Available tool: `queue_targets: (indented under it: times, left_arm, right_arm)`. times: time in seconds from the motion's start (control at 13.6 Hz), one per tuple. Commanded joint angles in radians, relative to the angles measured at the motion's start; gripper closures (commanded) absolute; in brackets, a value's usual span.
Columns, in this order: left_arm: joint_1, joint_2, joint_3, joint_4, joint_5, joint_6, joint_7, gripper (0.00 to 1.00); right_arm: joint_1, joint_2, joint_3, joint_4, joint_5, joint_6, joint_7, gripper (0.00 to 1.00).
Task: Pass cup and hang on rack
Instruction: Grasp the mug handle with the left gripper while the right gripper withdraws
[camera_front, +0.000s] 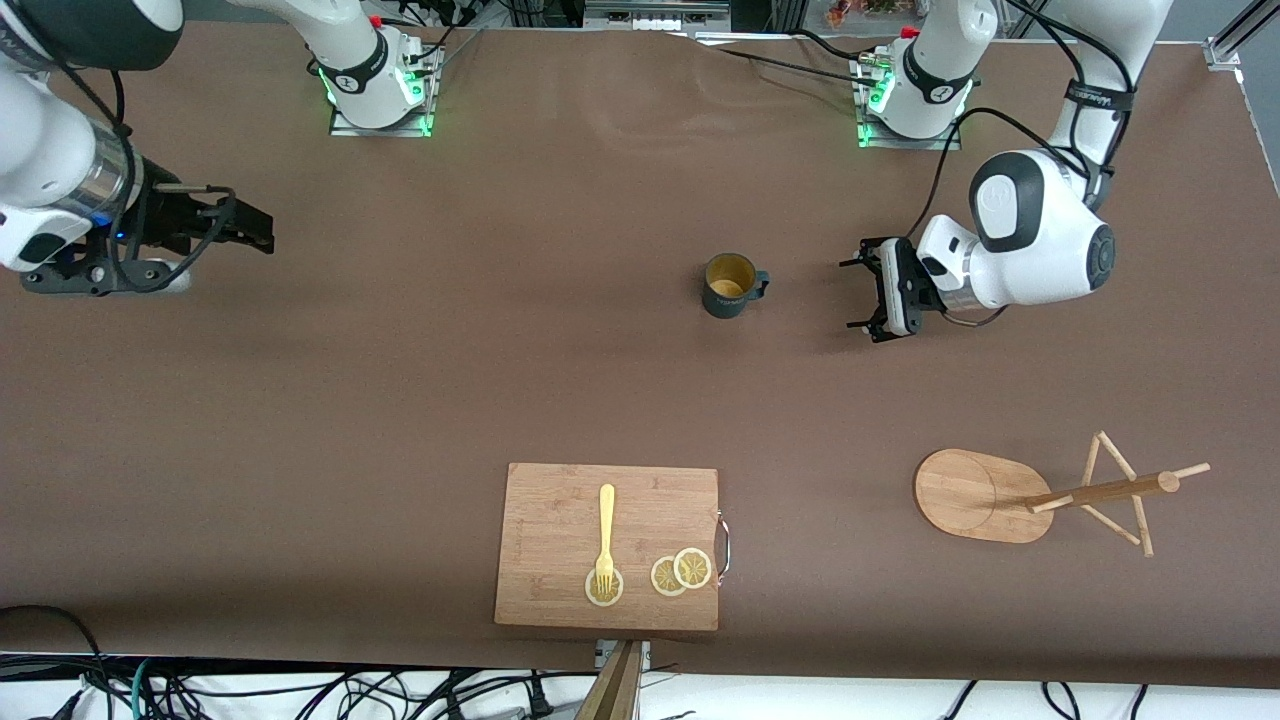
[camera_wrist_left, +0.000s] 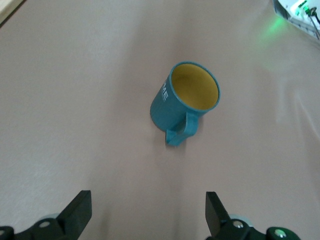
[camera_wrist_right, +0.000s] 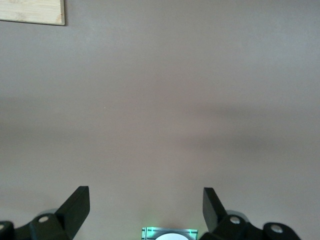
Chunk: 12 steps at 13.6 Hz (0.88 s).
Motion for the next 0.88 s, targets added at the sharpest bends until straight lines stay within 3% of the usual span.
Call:
queue_targets:
  times: [0.0, 0.29, 0.59, 0.66, 0.73, 0.81]
  left_arm:
    - [0.001, -0.030, -0.037, -0.099, -0.182, 0.091, 0.171, 0.00]
    - [-0.014, 0.030, -0.074, -0.143, -0.409, 0.179, 0.406, 0.00]
    - [-0.057, 0.132, -0.076, -0.159, -0.740, 0.205, 0.753, 0.00]
    - [-0.071, 0.157, -0.076, -0.159, -0.805, 0.205, 0.818, 0.00]
    - [-0.082, 0.175, -0.076, -0.159, -0.857, 0.205, 0.860, 0.00]
    - [-0.090, 0.189, -0.077, -0.159, -0.894, 0.205, 0.891, 0.00]
  right_arm:
    - [0.008, -0.012, 0.011, -0.009, -0.018, 0.015, 0.012, 0.00]
    - [0.009, -0.004, 0.016, 0.014, -0.018, 0.007, 0.041, 0.00]
    - [0.005, -0.014, 0.017, -0.006, -0.018, 0.012, 0.040, 0.00]
    - [-0.012, -0.015, 0.037, -0.008, -0.018, 0.013, 0.040, 0.00]
    - [-0.097, -0.017, 0.110, -0.009, -0.018, 0.017, 0.032, 0.00]
    - [-0.203, -0.021, 0.225, -0.011, -0.018, 0.021, 0.029, 0.00]
